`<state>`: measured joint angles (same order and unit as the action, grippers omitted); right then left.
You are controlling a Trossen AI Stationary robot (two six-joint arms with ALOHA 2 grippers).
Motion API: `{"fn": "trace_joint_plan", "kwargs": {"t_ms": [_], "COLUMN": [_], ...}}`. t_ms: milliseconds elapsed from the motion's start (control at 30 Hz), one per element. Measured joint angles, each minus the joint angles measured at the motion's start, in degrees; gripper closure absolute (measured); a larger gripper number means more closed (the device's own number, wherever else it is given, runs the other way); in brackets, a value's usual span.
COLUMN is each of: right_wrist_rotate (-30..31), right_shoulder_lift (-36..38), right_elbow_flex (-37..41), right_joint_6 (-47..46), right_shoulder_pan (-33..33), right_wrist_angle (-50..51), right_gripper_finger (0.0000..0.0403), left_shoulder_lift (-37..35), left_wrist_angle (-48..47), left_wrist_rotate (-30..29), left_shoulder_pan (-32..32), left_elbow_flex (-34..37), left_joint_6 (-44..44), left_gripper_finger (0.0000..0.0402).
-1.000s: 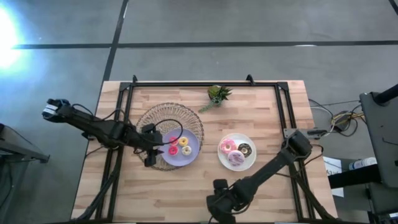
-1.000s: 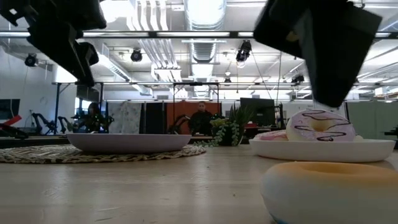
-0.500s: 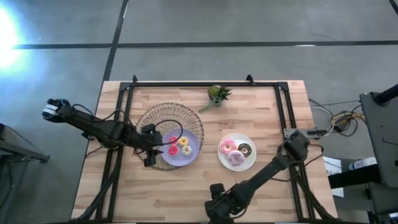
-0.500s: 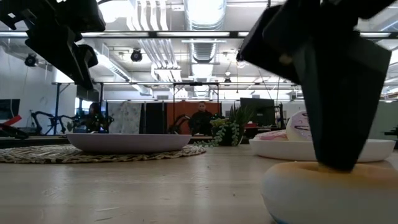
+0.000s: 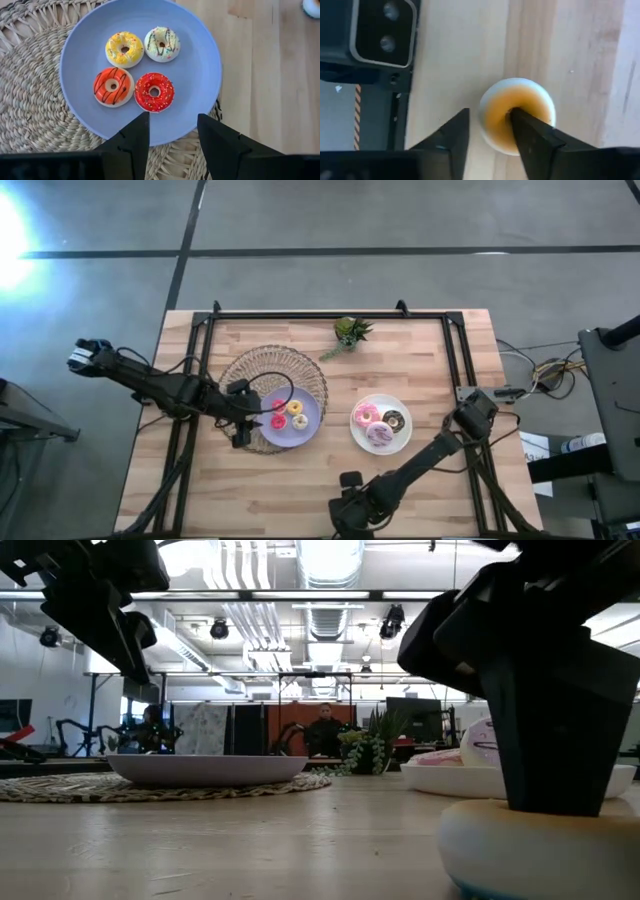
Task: Pick & Place donuts
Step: Put the small blue donut on the purple plate
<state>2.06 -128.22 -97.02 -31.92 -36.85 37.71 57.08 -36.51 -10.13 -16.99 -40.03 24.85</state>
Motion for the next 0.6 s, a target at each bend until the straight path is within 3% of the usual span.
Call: {"fn": "trace_joint_plan", "kwargs": {"t_ms": [300,600], "right_wrist_rotate": [0.68,-2.06], "right_shoulder_lift": [0.19,3.49], "right_elbow_flex": [0.54,0.88], "right_joint_6": [-0.93,3.11], "right_shoulder_pan": [2.85,11.87], "right_wrist_angle": [0.82,-1.41], "right_gripper_finger": [0.0383,0.039], "left_shoulder_lift": [0.0,-1.84], "left_wrist_angle": [-0.03,-1.47], "left_wrist_rotate": [0.01,0.14], "left_shoulder_pan": [0.0,-1.58], "left_elbow_flex": [0.0,0.0], "left_joint_6": [1.17,1.26], "left_gripper_finger": [0.0262,0.0262]}}
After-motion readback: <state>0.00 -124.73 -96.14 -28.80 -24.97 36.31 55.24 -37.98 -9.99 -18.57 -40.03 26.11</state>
